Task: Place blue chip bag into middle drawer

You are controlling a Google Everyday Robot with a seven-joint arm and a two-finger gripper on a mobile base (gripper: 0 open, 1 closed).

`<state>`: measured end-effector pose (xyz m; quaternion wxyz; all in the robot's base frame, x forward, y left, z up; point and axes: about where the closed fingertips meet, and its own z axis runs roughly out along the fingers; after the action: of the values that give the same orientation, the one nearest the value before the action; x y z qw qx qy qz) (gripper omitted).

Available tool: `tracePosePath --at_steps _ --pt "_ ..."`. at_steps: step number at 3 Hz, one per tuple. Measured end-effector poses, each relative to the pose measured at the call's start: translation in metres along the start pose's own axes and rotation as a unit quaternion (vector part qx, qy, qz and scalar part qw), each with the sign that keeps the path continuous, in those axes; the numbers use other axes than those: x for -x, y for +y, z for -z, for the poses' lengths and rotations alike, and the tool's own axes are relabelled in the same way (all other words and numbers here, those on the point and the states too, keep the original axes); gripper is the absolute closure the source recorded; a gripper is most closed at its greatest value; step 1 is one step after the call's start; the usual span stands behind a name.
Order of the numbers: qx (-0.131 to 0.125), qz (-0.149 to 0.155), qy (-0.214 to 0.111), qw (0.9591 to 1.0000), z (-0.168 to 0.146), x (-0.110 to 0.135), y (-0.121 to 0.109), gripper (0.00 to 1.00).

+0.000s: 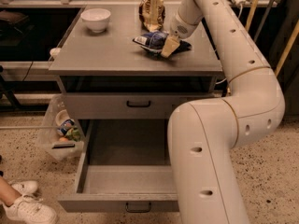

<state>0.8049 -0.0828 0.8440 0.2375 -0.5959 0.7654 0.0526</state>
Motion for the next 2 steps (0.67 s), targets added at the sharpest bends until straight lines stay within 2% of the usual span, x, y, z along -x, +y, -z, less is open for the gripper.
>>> tracePosePath --at_steps 2 --pt "0.001 0.002 0.001 1.0000 0.0017 0.0040 0.0013 1.00"
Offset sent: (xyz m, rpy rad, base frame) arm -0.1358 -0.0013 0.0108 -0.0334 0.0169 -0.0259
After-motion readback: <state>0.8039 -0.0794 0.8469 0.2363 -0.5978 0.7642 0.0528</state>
